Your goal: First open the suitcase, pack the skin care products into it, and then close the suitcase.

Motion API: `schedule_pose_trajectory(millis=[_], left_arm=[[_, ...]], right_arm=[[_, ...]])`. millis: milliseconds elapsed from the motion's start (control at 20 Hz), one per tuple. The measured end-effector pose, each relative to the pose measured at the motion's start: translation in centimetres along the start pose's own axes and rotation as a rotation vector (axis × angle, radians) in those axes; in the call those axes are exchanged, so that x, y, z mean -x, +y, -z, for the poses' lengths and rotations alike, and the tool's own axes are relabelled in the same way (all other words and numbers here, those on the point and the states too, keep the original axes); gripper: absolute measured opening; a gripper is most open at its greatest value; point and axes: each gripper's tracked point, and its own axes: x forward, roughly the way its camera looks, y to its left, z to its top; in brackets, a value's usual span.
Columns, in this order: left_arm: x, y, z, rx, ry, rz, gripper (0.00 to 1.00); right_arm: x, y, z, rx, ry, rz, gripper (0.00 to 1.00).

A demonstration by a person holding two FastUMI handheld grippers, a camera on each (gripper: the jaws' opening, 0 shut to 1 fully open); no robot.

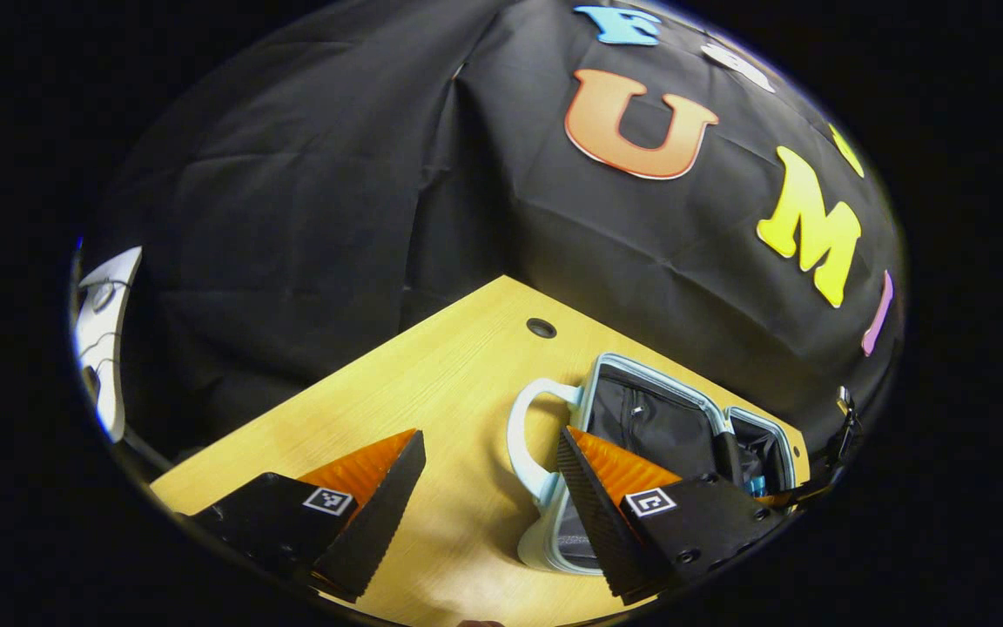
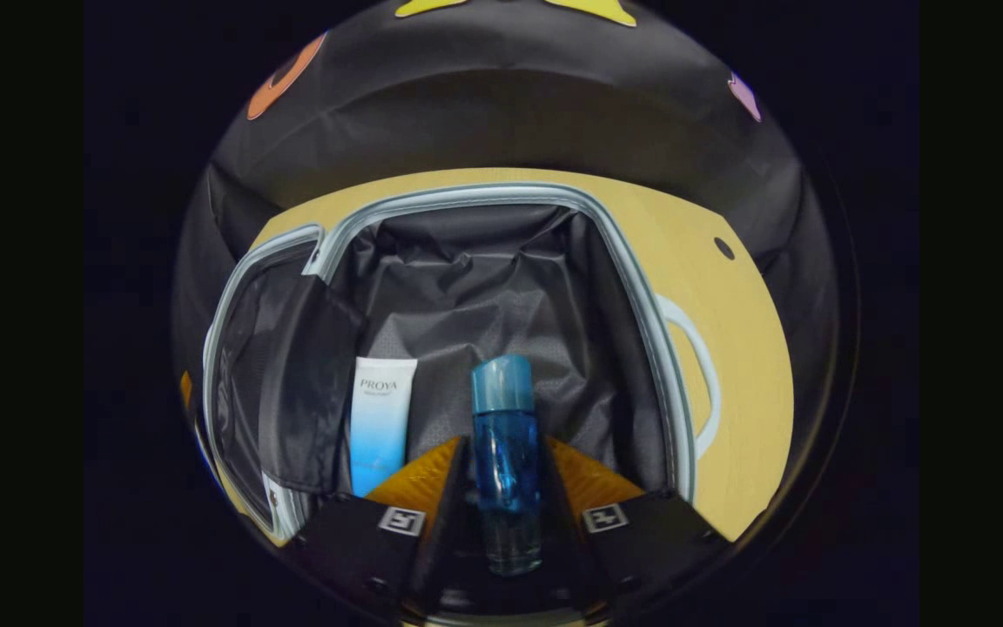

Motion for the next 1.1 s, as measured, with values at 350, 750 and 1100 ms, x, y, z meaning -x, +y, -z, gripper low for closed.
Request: schedule_pose_trajectory(millis=[350,750,1100], left_arm=[[-3.0,0.5,1.3,0.089,0.054,0.033,0.98],[-5.6,-2.5,3.2,0.285,0.133,0.175,0.76],[-7.4,-3.5,3.5,0.417,0.184,0.251,0.3]], right_arm=[[9.5,0.3,-5.5,0.039,-0.231,-0.069,0.84],[31.7,-7.6,-10.0,0.087,-0.596,0.0,0.82],[45.6,-14.9,-8.2,0.086,-0.822,0.17,0.83]])
